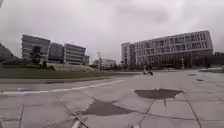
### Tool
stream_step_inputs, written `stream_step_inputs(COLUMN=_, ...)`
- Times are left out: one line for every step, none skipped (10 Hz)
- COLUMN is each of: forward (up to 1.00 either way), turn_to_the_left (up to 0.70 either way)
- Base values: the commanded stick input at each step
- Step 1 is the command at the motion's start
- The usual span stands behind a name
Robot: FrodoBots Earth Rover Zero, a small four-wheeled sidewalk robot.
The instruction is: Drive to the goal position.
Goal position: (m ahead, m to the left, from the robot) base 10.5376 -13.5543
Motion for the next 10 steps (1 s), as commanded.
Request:
stream_step_inputs(forward=0.7, turn_to_the_left=-0.32)
stream_step_inputs(forward=0.7, turn_to_the_left=-0.32)
stream_step_inputs(forward=0.7, turn_to_the_left=-0.32)
stream_step_inputs(forward=0.7, turn_to_the_left=-0.32)
stream_step_inputs(forward=0.7, turn_to_the_left=-0.27)
stream_step_inputs(forward=0.7, turn_to_the_left=-0.04)
stream_step_inputs(forward=0.7, turn_to_the_left=0.0)
stream_step_inputs(forward=0.7, turn_to_the_left=0.0)
stream_step_inputs(forward=0.7, turn_to_the_left=0.0)
stream_step_inputs(forward=0.7, turn_to_the_left=0.0)
